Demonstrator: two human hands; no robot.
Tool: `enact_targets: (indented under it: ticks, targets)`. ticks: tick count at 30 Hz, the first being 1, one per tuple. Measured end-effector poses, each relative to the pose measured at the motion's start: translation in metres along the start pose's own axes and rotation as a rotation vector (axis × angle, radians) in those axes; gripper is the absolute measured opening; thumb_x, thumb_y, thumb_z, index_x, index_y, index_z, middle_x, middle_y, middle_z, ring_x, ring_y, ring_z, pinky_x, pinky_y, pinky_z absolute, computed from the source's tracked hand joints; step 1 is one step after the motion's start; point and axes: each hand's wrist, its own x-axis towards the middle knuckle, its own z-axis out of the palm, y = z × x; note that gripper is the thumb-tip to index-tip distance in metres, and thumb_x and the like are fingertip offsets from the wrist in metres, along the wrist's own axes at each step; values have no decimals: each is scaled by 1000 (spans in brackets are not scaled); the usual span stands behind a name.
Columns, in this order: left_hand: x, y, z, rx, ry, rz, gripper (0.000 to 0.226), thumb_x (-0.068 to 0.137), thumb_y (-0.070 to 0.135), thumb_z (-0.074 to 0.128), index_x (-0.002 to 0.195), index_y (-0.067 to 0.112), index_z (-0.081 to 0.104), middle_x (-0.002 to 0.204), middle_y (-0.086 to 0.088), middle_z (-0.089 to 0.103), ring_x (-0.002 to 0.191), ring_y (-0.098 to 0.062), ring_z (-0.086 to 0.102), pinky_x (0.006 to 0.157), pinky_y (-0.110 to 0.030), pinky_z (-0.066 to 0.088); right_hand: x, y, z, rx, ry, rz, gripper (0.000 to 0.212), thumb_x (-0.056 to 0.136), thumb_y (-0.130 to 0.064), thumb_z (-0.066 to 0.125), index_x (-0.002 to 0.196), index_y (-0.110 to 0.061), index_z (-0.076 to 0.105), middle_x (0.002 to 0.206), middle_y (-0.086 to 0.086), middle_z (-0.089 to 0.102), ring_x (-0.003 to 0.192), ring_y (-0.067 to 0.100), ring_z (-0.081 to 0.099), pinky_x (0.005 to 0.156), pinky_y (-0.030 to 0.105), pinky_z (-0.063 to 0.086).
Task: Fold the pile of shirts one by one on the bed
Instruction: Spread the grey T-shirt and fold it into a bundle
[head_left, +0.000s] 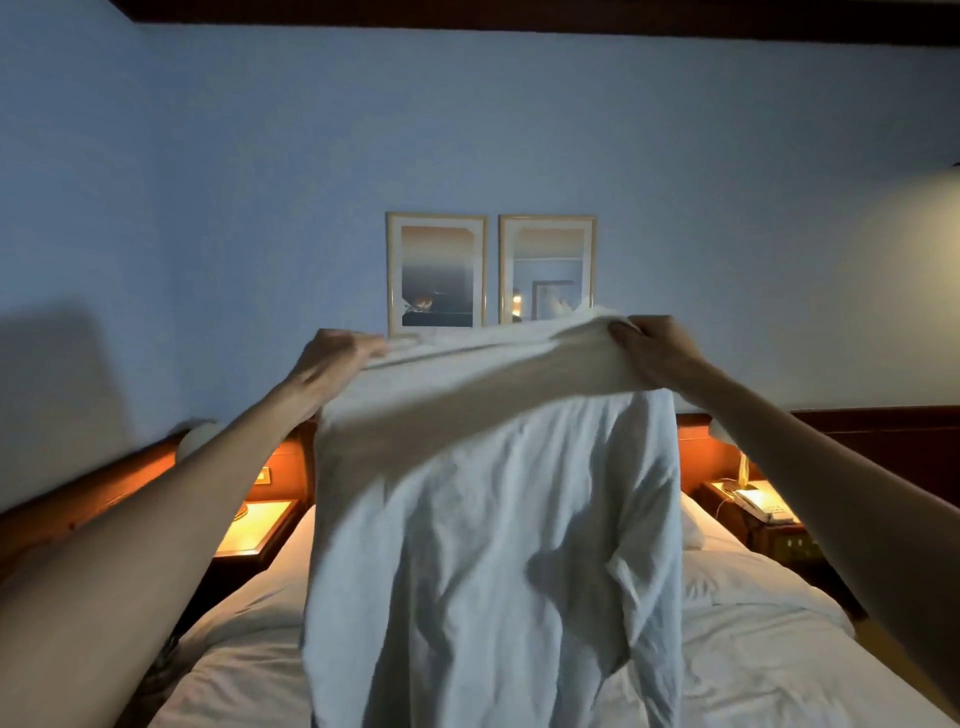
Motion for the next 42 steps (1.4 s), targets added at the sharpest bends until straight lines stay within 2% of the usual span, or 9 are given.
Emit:
enact_targets:
  ticks: [4,9,12,22,27,32,36,39,42]
  targets:
    - [1,-19,3,33,30,87,28,85,23,68,73,-2,64,71,-7,56,72,-14,50,64,-29,36,-7,5,4,-6,46,-8,28,98,-34,53,79,-17,66,80,8,59,82,24,54,63,32,37]
    - [0,-27,4,56,-55,88,19,91,23,68,73,17,70,70,9,62,71,-8,54,66,-25,39,-15,8,14,-91,-56,14,35,101,-34,49,89,-8,70,88,13,62,85,27,55,67,31,34]
    - [-3,-33,6,-69,98,106,10,88,21,68,82,15,73,70,8,65,66,-7,55,62,-23,41,-15,12,14,-22,68,-48,32,102,-26,49,74,-14,59,80,11,57,82,25,52,63,30,26]
    - [-10,-75,17,-97,10,-5,16,93,21,62,82,14,73,84,6,64,84,-10,55,78,-26,42,-33,22,36,-93,-132,30,33,103,-29,46,81,-13,64,83,9,59,82,27,54,68,32,40]
    - [-43,-125,25,-117,9,-74,19,95,13,59,105,9,75,110,0,70,106,-15,61,98,-32,46,-83,40,68,83,-223,97,31,103,-25,50,73,-19,56,74,0,53,60,9,46,42,10,34]
    - [-64,-169,4,-26,54,-306,19,94,17,61,78,14,71,93,-5,65,89,-13,56,77,-30,44,-143,35,107,286,-517,271,26,99,-30,57,89,-9,71,88,19,69,76,26,61,68,36,49]
    - [-48,-163,-32,70,255,-365,24,81,38,61,75,15,68,95,-4,68,104,-20,66,85,-32,51,-189,-12,135,779,-746,258,28,97,-16,55,109,6,67,103,21,71,89,28,69,82,38,55]
    - [-23,-135,-46,149,358,-275,29,88,36,61,89,10,74,99,-10,72,106,-19,66,80,-30,48,-207,-38,152,1002,-906,210,39,98,-15,54,123,14,58,124,33,59,116,47,56,105,53,41]
    - [4,-101,-39,160,389,-152,27,93,30,60,102,10,76,106,-4,73,106,-13,64,76,-25,44,-209,-47,155,1129,-860,244,29,96,-13,53,112,5,68,114,25,68,105,35,66,98,44,50]
